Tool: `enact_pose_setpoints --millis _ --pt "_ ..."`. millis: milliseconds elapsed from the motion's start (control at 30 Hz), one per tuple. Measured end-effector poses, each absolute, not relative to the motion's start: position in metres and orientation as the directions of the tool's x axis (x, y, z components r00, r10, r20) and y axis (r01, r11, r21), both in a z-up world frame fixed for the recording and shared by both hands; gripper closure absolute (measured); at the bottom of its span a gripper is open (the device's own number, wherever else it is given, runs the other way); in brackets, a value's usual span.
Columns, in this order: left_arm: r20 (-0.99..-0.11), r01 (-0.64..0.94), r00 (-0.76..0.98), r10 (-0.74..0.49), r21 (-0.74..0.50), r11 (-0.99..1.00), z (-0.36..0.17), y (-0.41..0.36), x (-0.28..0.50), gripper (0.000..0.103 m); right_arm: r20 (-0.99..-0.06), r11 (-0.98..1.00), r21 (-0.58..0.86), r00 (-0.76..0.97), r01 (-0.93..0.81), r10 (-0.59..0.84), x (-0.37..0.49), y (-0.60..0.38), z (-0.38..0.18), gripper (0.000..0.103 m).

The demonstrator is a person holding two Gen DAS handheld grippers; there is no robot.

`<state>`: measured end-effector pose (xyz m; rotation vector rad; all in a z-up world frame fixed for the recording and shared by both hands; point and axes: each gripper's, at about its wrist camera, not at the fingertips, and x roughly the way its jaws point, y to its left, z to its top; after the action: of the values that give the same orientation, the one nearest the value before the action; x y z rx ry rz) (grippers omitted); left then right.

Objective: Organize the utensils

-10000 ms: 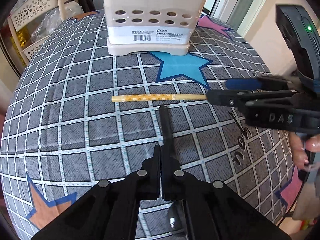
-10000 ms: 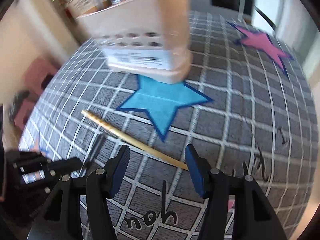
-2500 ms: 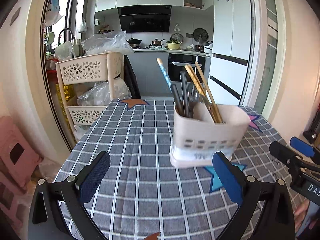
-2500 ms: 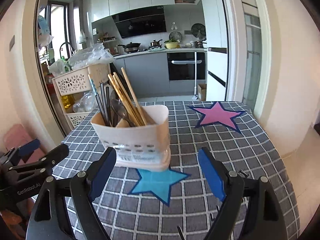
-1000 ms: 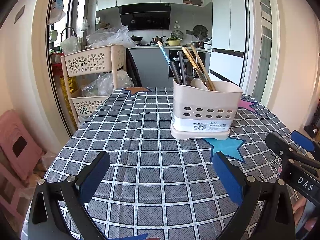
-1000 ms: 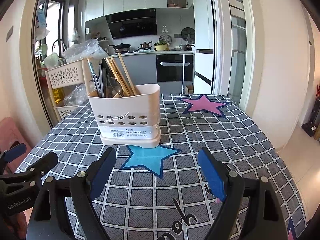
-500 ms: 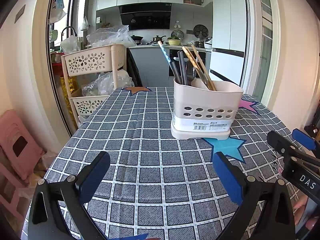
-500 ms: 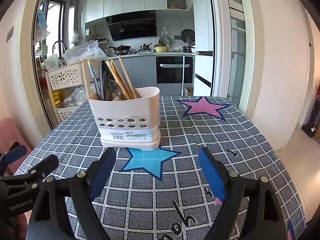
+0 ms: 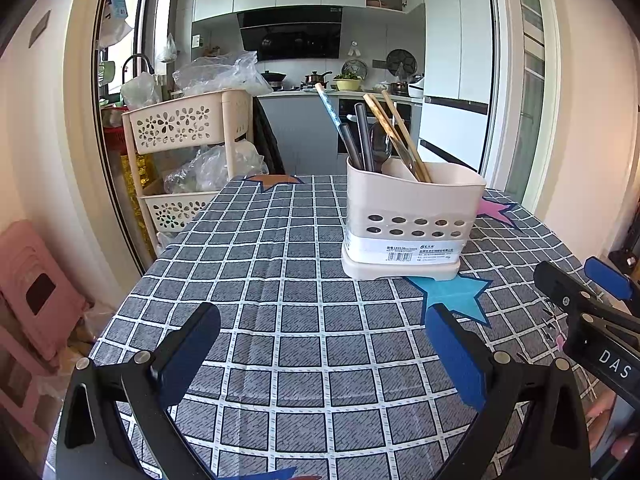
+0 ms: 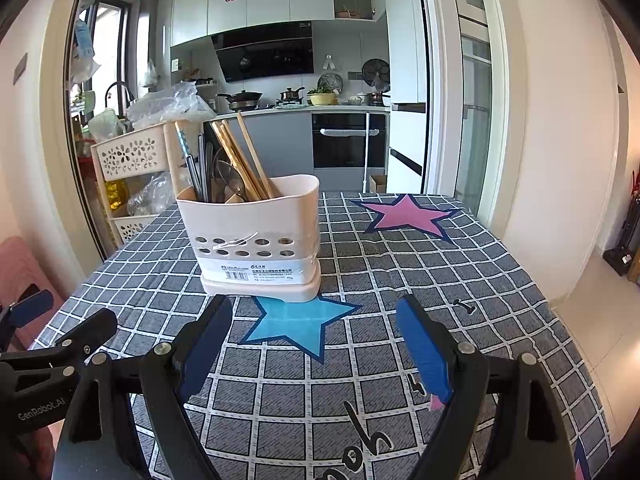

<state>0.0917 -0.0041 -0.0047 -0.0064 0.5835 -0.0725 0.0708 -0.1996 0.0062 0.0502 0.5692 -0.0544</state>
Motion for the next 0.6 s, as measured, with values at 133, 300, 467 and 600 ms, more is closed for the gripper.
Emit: enact_pose_setpoints --millis 133,300,467,600 --pt "-0.550 0.066 0.833 -0.070 -0.026 0.997 -0.0046 -0.0041 0.0917 0.000 -0.539 0.997 0.032 0.842 0.065 -0.038 0.0708 -0.1997 0.0064 0.017" --pt "-0.550 0.064 0.832 -0.069 -0.027 0.998 -0.0042 -0.0041 0.0915 0.000 -0.539 0.997 0.030 0.842 0.065 -0.038 0.0708 -0.1998 0.0066 0.017" --pt "-0.550 0.063 0.833 -0.067 -0.027 0.998 -0.0039 -0.0039 0.0916 0.000 -0.539 0.997 0.031 0.842 0.066 -0.039 0.0707 -0.1996 0.0065 0.017" --pt "-0.550 0.064 0.832 -0.067 -0.026 0.998 -0.0038 -0.0039 0.0916 0.000 -0.539 0.997 0.032 0.841 0.066 -0.038 0.0708 -0.1994 0.0063 0.017"
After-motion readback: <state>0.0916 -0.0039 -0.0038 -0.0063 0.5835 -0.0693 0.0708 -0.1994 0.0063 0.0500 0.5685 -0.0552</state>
